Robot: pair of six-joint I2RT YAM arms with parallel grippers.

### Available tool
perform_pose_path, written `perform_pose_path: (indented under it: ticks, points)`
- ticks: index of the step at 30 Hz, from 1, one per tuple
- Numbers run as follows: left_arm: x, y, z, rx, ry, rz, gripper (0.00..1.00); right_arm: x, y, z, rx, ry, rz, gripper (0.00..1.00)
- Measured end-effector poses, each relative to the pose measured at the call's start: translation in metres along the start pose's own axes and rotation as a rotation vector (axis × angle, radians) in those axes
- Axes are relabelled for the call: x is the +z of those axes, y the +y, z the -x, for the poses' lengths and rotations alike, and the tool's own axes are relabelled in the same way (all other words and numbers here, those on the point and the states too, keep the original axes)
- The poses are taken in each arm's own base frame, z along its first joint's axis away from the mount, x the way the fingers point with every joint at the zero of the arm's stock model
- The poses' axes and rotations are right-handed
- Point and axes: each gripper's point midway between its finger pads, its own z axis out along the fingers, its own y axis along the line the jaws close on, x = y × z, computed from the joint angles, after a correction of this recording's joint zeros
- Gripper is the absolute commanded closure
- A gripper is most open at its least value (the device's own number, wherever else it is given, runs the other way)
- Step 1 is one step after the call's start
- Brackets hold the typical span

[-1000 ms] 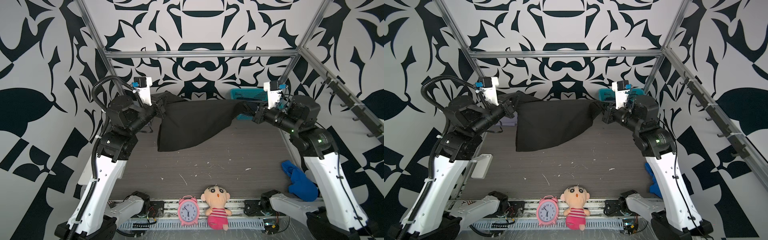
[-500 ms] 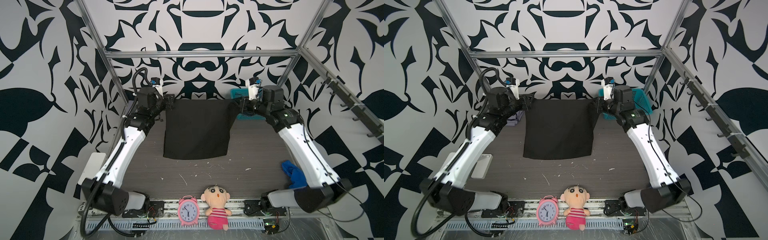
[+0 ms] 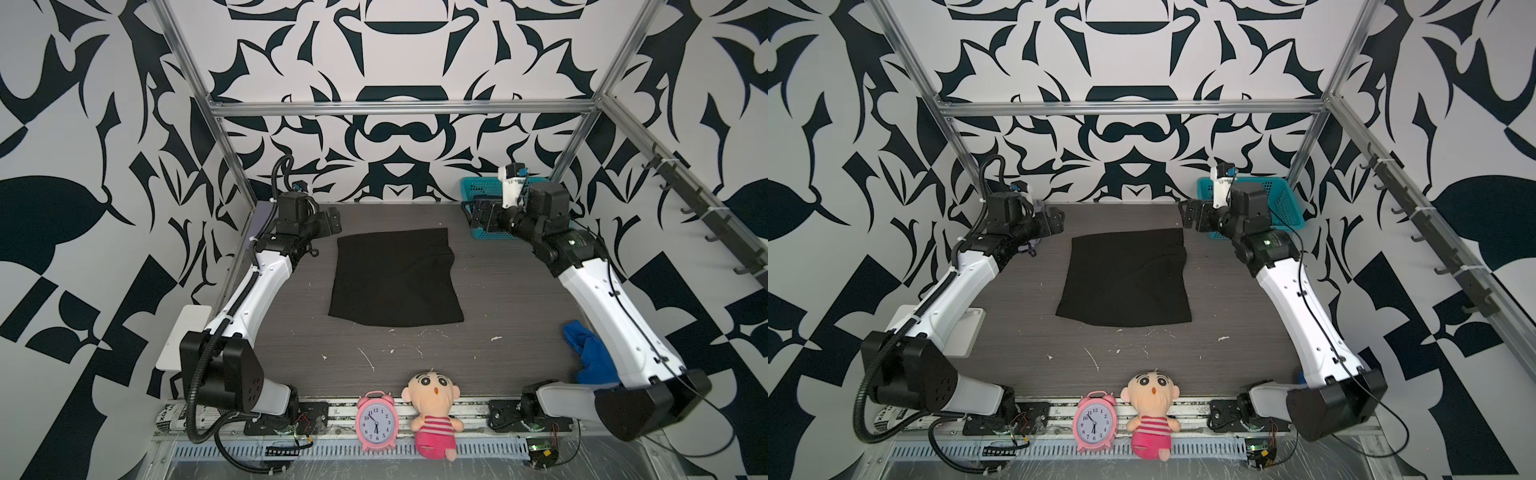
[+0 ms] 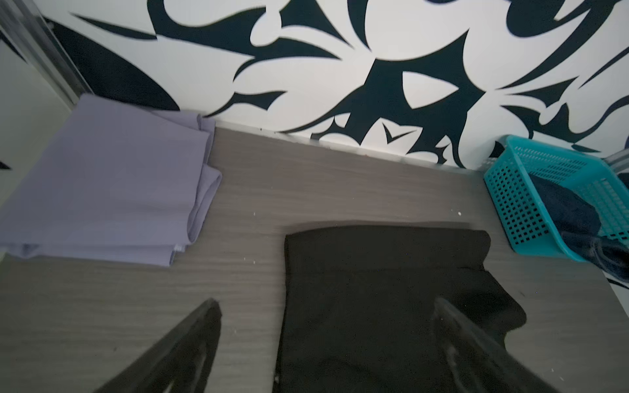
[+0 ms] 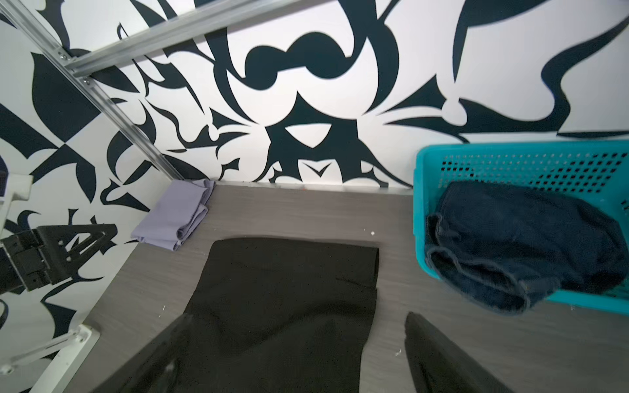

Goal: Fold and stack skirts
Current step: Flatten out the skirt at the center of the table.

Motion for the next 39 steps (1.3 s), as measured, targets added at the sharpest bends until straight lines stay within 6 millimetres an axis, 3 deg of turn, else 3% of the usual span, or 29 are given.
perform_pose_path:
  ticks: [1, 4, 6, 9, 12, 16, 20, 26, 31, 36, 39]
  points:
    - [-0.001, 0.003, -0.010, -0.014, 0.024, 0.004, 0.06, 0.001, -0.003, -0.014, 0.017, 0.019, 0.000, 0.00]
    - [-0.002, 0.017, -0.058, -0.071, 0.142, 0.039, 0.08, 0.018, -0.023, -0.082, 0.088, 0.153, -0.022, 0.02]
    - [-0.005, 0.031, -0.099, -0.115, 0.235, 0.080, 0.10, 0.029, -0.039, -0.138, 0.135, 0.285, -0.057, 0.06]
    - [-0.017, 0.049, -0.153, -0.168, 0.342, 0.131, 0.13, 0.028, -0.057, -0.209, 0.193, 0.459, -0.107, 0.11]
    - [-0.027, 0.058, -0.190, -0.220, 0.405, 0.151, 0.25, 0.021, -0.063, -0.248, 0.230, 0.571, -0.125, 0.14]
    - [-0.025, 0.053, -0.219, -0.269, 0.461, 0.114, 0.36, 0.020, -0.063, -0.272, 0.270, 0.646, -0.118, 0.14]
    - [-0.017, 0.035, -0.244, -0.262, 0.526, 0.059, 0.42, 0.017, -0.067, -0.299, 0.303, 0.720, -0.126, 0.14]
    - [-0.005, 0.020, -0.265, -0.269, 0.571, 0.020, 0.78, 0.017, -0.065, -0.332, 0.367, 0.808, -0.100, 0.17]
    - [-0.004, 0.022, -0.268, -0.284, 0.566, 0.023, 0.99, 0.024, -0.061, -0.339, 0.383, 0.820, -0.060, 0.27]
    - [-0.007, 0.022, -0.262, -0.277, 0.542, 0.023, 1.00, 0.035, -0.062, -0.333, 0.398, 0.786, -0.025, 0.27]
    - [-0.012, 0.022, -0.254, -0.270, 0.512, 0.023, 1.00, 0.039, -0.067, -0.329, 0.425, 0.762, -0.014, 0.41]
